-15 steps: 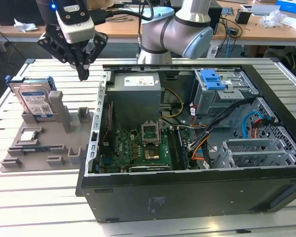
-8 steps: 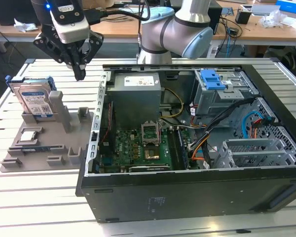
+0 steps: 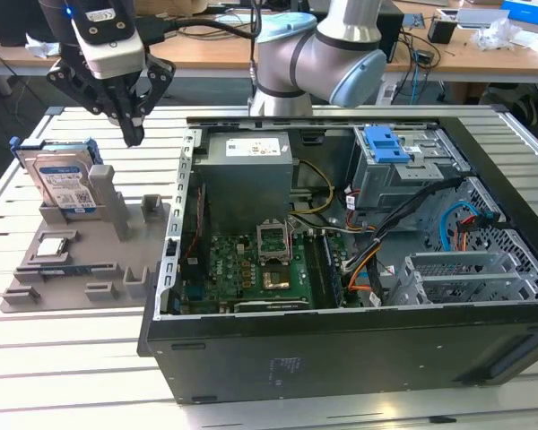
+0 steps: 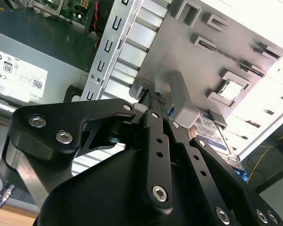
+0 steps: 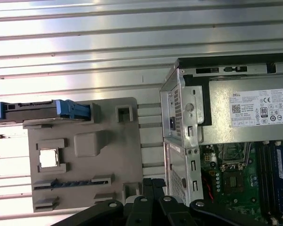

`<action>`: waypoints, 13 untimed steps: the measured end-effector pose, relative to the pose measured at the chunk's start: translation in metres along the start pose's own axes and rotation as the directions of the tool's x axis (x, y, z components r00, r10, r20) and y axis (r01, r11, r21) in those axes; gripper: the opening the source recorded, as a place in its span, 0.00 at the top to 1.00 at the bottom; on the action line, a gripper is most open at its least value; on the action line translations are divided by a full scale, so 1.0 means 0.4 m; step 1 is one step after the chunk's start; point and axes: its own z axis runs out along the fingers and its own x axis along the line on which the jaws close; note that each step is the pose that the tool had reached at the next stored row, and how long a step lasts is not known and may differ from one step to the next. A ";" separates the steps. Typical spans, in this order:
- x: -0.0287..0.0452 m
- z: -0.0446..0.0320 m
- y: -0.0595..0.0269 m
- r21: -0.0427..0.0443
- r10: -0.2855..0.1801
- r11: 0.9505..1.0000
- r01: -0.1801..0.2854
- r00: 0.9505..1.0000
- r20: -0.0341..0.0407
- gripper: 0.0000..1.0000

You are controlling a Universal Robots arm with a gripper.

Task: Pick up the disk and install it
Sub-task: 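Reach for the disk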

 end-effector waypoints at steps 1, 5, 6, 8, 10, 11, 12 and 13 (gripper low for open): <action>0.003 0.000 0.000 0.000 0.000 1.000 0.000 1.000 0.000 0.89; 0.017 0.000 -0.001 0.000 0.000 1.000 0.000 1.000 0.000 0.89; 0.022 -0.001 -0.002 0.000 0.000 1.000 0.000 1.000 0.000 0.89; 0.032 -0.001 -0.002 0.000 0.000 1.000 0.000 1.000 0.000 0.89; 0.041 -0.001 -0.003 0.000 0.000 1.000 0.000 1.000 0.000 0.89; 0.047 -0.001 -0.003 0.000 0.000 1.000 0.000 1.000 0.000 0.89; 0.053 -0.001 -0.004 0.000 0.000 1.000 0.000 1.000 0.000 0.89; 0.057 -0.001 -0.004 0.000 0.000 1.000 0.000 1.000 0.000 0.89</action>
